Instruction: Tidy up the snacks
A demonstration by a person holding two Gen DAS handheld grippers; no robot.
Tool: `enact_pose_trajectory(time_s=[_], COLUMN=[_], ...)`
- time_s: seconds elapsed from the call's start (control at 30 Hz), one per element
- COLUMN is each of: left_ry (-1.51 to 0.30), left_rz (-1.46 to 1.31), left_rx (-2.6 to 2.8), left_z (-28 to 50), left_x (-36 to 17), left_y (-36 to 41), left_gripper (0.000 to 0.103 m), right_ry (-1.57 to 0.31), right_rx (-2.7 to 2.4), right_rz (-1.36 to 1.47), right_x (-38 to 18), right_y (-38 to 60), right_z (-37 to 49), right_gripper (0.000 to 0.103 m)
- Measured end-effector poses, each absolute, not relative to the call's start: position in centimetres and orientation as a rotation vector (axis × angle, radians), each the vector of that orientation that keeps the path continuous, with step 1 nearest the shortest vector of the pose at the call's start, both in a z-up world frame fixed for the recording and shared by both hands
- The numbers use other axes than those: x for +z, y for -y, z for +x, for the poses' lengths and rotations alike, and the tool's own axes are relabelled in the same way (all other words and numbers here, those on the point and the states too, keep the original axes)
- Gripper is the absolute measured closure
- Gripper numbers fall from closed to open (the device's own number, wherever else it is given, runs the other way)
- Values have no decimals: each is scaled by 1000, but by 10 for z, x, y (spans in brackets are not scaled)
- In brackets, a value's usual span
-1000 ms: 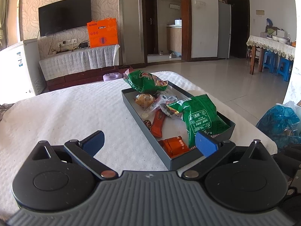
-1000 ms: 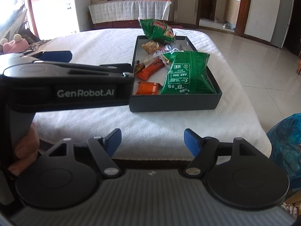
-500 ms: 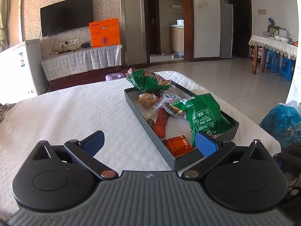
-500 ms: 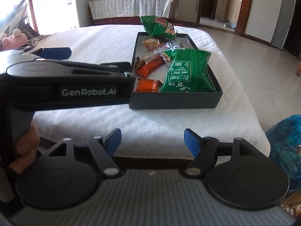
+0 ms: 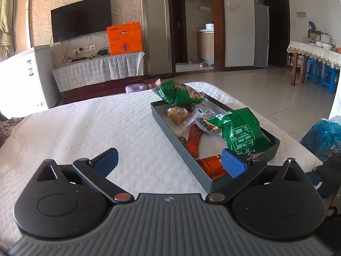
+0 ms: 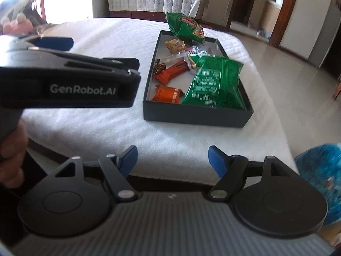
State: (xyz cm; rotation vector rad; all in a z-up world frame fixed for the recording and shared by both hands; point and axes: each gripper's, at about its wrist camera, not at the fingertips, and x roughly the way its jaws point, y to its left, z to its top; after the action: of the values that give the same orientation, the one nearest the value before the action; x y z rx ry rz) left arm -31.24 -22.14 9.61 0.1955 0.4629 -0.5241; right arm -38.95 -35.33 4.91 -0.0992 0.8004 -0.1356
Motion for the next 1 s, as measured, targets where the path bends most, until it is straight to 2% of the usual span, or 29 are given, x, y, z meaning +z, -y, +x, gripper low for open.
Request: enact_pose_trajectory(time_s=[0.27, 0.63, 1.0], left_ry=[-470, -479, -483], left_rz=[183, 161, 169], left_rx=[-513, -501, -489], left_z=[-307, -300, -299], left_x=[98, 101, 99], left_y=[211, 211, 209], left_gripper=[0, 0, 0], right_ry=[-866, -770, -811], right_rx=[-100, -180, -182], right_rz=[-98, -191, -315], right_x=[42, 53, 42], right_y=[365, 380, 371], right_z=[-360, -343, -332], right_gripper=[28, 28, 28])
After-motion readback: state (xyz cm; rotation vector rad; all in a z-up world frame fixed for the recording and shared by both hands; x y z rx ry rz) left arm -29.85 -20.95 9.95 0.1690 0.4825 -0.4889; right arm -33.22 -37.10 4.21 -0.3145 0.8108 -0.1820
